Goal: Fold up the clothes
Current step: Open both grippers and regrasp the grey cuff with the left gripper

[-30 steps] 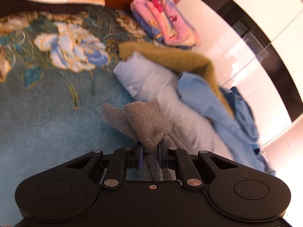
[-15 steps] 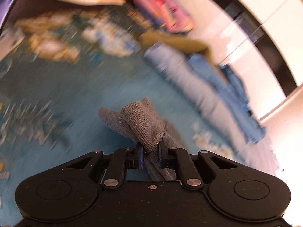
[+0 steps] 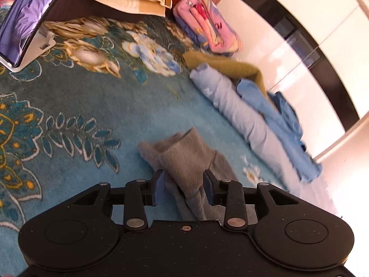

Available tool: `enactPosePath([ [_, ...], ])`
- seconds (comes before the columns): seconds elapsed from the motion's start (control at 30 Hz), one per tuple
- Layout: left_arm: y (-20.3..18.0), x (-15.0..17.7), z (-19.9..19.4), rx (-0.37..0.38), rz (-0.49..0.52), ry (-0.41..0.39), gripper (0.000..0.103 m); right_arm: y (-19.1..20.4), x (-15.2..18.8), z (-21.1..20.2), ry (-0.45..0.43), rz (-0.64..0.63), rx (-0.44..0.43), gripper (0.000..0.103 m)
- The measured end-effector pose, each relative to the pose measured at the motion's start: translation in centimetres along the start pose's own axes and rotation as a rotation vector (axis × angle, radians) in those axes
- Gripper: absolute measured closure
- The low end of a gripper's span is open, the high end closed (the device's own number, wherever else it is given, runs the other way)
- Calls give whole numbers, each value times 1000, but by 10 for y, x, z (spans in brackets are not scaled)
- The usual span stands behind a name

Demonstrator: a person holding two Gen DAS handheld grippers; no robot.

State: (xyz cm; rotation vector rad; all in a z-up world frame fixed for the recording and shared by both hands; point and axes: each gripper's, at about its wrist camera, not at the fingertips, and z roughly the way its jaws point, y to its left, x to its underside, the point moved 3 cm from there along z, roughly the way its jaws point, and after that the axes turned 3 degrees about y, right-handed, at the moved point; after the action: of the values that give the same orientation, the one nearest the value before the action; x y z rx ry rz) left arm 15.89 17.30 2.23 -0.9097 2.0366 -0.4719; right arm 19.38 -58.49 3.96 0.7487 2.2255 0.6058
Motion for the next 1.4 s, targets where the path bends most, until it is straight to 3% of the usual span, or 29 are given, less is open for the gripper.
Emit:
enactPosePath([
  [0.2, -11, -7, 8, -19, 27, -10, 69, 15, 5, -11, -9, -37, -30, 72],
  [0.33, -24, -5, 8, -18, 105, -17, 68, 26, 10, -18, -16, -89, -41, 68],
  [0.47, -10, -4, 26, 1, -2, 23, 64, 29, 13, -18, -6, -94, -47, 68],
  [0.57, -9, -4, 32, 1, -17, 24, 65, 28, 16, -14, 1, -81, -37, 68],
  [0.6, -10, -4, 34, 4, -18, 22, 67, 27, 17, -13, 3, -78, -33, 67],
  [0.63, -12, -6, 33, 8, -14, 10, 88, 27, 18, -13, 6, -74, -30, 67],
  [0.67, -16, -10, 32, 14, 0, -12, 100, 26, 19, -12, 8, -69, -28, 67],
  [0.8, -37, -35, 13, 83, 42, -131, 100, 25, 19, -11, 9, -65, -26, 67],
  [0.87, -37, -45, 11, 90, 33, -148, 100, 25, 20, -12, 8, -69, -21, 67],
  [1.07, -7, -24, 39, -58, 41, -31, 99, 21, 25, -3, 30, -54, -15, 66],
  [1.17, 5, -16, 38, -70, -5, -26, 95, 21, 28, -1, 40, -54, -16, 66],
  [1.27, 7, -14, 25, -57, -32, -26, 85, 21, 28, -1, 34, -54, -21, 66],
  [1.33, 10, -10, 17, -52, -48, -28, 52, 19, 27, -2, 28, -45, -22, 66],
  [1.4, 14, -6, 14, -50, -56, -14, 49, 16, 27, -2, 25, -32, -21, 66],
])
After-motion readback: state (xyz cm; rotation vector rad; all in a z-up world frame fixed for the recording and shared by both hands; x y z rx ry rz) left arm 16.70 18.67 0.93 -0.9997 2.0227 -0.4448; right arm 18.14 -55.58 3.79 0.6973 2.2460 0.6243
